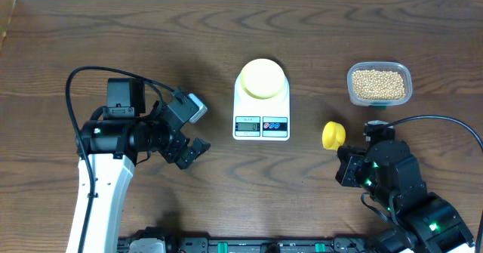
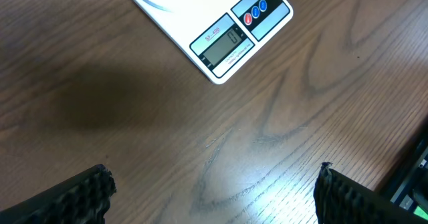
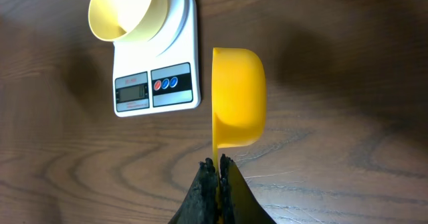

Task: Scoop item into bowl and weigh 50g on scale

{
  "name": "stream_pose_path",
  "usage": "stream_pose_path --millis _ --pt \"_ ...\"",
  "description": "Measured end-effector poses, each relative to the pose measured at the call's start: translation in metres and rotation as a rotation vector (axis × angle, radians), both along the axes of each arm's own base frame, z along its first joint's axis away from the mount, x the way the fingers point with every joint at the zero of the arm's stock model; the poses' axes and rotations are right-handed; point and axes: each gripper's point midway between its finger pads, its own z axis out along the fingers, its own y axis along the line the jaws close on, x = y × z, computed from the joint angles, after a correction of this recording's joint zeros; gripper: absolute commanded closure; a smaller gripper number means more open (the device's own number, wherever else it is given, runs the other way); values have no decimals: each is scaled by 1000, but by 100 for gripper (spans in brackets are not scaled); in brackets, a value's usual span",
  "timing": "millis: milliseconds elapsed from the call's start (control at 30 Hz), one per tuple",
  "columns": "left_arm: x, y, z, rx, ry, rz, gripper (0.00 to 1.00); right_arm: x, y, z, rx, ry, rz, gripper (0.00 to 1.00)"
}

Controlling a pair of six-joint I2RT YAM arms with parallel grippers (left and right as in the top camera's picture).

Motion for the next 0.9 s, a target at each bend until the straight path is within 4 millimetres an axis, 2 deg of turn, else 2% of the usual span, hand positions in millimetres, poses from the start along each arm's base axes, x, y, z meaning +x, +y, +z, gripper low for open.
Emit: stream_pose_path --millis 900 --pt "-1 -7 4 -29 -29 -62 2 0 0 -1 -1 3 0 99"
